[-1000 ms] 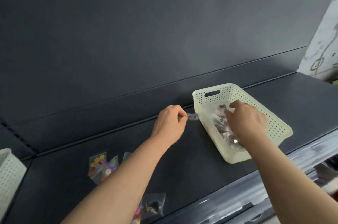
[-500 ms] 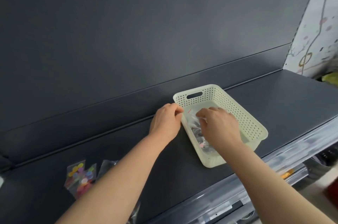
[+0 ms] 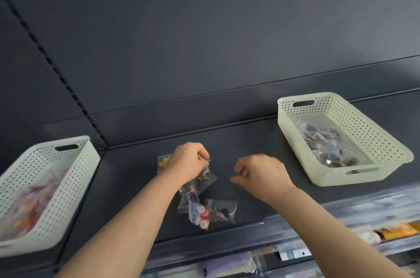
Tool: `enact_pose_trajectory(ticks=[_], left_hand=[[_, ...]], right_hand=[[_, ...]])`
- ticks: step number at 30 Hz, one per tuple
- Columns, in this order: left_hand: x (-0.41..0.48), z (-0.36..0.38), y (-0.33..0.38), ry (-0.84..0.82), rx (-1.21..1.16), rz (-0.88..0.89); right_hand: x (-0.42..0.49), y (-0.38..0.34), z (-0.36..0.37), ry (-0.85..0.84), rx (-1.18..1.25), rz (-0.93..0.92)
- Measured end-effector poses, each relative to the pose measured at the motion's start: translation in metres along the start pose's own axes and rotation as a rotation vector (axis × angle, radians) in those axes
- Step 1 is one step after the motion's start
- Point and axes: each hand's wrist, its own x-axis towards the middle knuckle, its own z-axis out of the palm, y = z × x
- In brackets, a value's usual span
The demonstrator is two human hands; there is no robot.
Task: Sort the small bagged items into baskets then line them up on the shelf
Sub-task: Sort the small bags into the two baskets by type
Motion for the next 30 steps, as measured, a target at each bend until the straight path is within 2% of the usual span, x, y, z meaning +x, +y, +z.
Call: enact_pose_trajectory(ticks=[2, 4, 8, 9, 11, 14, 18, 22, 27, 30], left_hand=[[-0.012, -0.003, -0.01, 0.007, 0.006, -0.025], [-0.021, -0.005, -0.017, -0.015, 0.004, -0.018], [-0.034, -0.007, -0.028, -0.036, 0.002, 0.017], [-0.036, -0.007, -0.03, -0.04, 0.001, 0.026], [-0.04, -0.007, -0.033, -0.037, 0.007, 0.043], [-0.041, -0.005, -0.032, 0.013, 0.038, 0.06], [-0.039, 0.002, -0.027, -0.011, 0.18, 0.08], [-0.034, 0.009, -0.019, 0.002, 0.372, 0.089], [-0.028, 0.013, -0.001, -0.011, 0.394, 0.116], [-0.026, 0.022, 0.014, 0.031, 0.27, 0.16]], right_hand=[[-0.004, -0.014, 0.004, -0.194, 0.05, 0.013], [-0.007, -0.024, 0.008, -0.321, -0.004, 0.01], [-0.009, -0.037, 0.014, -0.365, -0.059, 0.068], [-0.01, -0.04, 0.015, -0.337, -0.095, 0.093], [-0.012, -0.043, 0.015, -0.177, -0.173, 0.172], [-0.017, -0.04, 0.016, 0.048, -0.13, 0.281], [-0.024, -0.04, 0.016, 0.071, -0.075, 0.318], [-0.029, -0.037, 0.009, 0.193, -0.056, 0.293], [-0.031, -0.017, -0.013, 0.307, -0.022, 0.27], [-0.034, 0.0, -0.032, 0.404, -0.023, 0.28]])
